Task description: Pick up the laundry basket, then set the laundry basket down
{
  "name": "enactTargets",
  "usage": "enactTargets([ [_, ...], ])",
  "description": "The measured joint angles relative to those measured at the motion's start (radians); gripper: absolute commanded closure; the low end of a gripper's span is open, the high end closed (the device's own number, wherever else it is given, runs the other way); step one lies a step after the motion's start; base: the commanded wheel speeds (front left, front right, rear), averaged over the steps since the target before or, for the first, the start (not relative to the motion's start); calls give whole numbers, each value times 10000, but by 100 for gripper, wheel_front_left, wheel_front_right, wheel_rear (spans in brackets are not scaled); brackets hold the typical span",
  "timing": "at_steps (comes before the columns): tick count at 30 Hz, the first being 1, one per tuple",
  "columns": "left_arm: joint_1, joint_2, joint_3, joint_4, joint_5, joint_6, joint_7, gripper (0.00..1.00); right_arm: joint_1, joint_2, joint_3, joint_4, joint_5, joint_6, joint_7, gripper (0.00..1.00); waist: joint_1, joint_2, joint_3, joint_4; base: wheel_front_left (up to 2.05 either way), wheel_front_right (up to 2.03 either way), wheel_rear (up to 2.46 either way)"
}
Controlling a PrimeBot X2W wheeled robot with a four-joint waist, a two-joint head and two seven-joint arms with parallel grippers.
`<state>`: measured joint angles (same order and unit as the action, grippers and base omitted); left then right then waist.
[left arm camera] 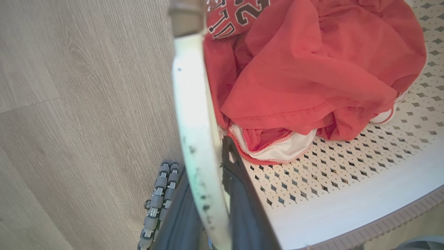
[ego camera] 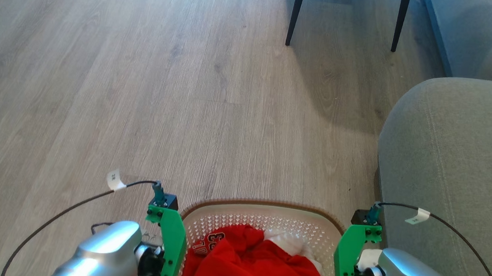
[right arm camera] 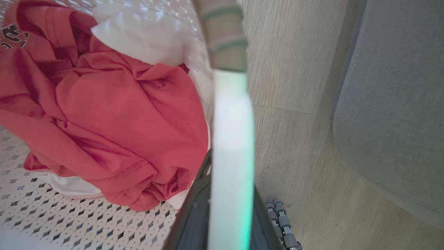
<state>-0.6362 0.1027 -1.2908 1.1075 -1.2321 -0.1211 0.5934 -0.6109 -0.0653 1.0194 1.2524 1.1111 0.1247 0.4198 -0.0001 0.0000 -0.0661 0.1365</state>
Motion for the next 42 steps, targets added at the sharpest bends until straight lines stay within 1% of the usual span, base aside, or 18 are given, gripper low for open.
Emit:
enactTargets([
  [25,20,2,-19,21,-58,0,-6,100,-12,2,516,102,495,0,-180,100,0,0,-121,6,0,0,0],
  [42,19,-4,-19,75,-102,-2,8,100,-196,10,792,186,704,0,-259,100,0,0,-7,51,0,0,0],
])
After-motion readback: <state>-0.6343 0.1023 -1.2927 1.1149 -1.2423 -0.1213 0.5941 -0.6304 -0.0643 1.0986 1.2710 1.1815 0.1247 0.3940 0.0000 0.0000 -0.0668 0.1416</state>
